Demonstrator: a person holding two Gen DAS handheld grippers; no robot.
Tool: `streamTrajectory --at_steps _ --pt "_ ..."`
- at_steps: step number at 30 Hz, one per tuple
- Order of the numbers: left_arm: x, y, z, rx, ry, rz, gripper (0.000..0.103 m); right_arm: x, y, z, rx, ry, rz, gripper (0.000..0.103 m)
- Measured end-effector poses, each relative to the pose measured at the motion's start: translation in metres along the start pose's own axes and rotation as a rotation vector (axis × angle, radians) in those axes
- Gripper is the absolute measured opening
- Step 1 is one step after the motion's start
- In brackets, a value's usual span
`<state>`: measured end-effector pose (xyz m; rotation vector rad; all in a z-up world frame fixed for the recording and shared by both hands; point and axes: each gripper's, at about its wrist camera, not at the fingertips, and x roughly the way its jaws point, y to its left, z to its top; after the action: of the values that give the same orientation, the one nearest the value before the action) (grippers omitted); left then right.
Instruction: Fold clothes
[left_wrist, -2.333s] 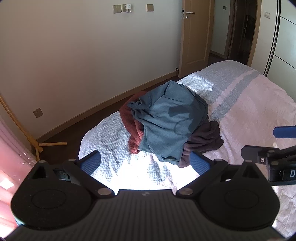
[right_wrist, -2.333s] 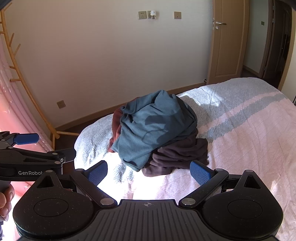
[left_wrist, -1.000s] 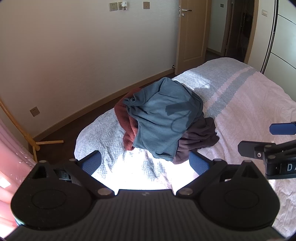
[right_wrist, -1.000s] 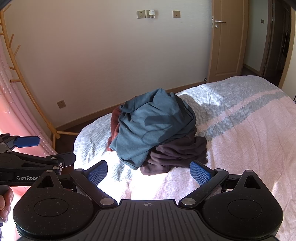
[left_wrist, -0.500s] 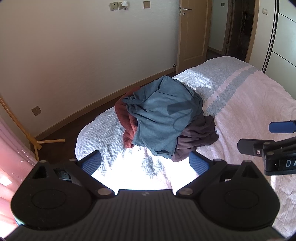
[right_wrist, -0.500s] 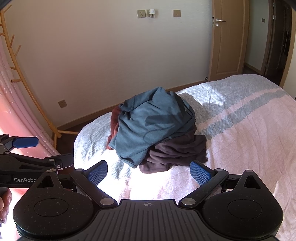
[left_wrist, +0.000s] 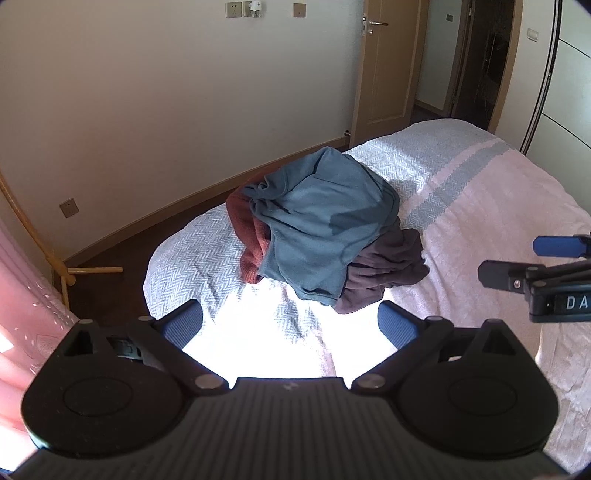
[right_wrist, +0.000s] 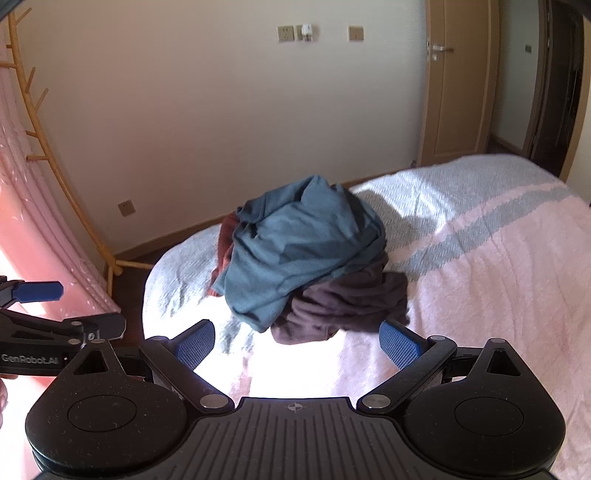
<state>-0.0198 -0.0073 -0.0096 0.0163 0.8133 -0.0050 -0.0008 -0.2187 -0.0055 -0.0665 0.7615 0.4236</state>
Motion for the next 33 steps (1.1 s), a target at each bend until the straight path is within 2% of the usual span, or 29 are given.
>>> streamTrajectory --at_steps 4,11,16,20,22,25,26,27,28,30,31,33 --pt "0.028 0.005 0.014 0.087 -0.005 0.002 0.100 0.007 -0.009 0.007 -0.003 -0.044 -0.065 0.098" --pt "0.121 0.016 0.064 0.305 -0.041 -0.073 0.100 0.052 -0.036 0.029 0.058 -0.077 -0.211 0.098" --pt "0.211 0.028 0.111 0.455 -0.043 -0.125 0.099 0.109 -0.060 0.052 0.112 -0.008 -0.143 0.098" --pt "0.287 0.034 0.136 0.599 -0.015 -0.159 0.097 0.174 -0.063 0.069 0.083 0.065 -0.108 0.098" --pt "0.322 0.037 0.140 0.658 -0.004 -0.176 0.089 0.209 -0.065 0.075 0.068 0.084 -0.098 0.098" --pt "0.364 0.039 0.141 0.730 0.032 -0.217 0.070 0.259 -0.070 0.081 0.054 0.109 -0.079 0.095" --pt "0.375 0.040 0.140 0.750 0.044 -0.228 0.060 0.275 -0.072 0.083 0.052 0.116 -0.070 0.092" --pt "0.383 0.041 0.140 0.763 0.052 -0.238 0.052 0.291 -0.074 0.086 0.052 0.123 -0.058 0.082" --pt "0.389 0.042 0.141 0.769 0.058 -0.250 0.040 0.306 -0.076 0.088 0.054 0.131 -0.048 0.076" --pt "0.391 0.044 0.144 0.756 0.064 -0.264 0.028 0.330 -0.079 0.093 0.062 0.146 -0.030 0.076" --pt "0.385 0.046 0.146 0.746 0.047 -0.274 0.013 0.340 -0.082 0.094 0.075 0.158 -0.011 0.075" --pt "0.366 0.051 0.152 0.723 -0.010 -0.301 0.010 0.354 -0.087 0.096 0.112 0.191 0.020 0.073"
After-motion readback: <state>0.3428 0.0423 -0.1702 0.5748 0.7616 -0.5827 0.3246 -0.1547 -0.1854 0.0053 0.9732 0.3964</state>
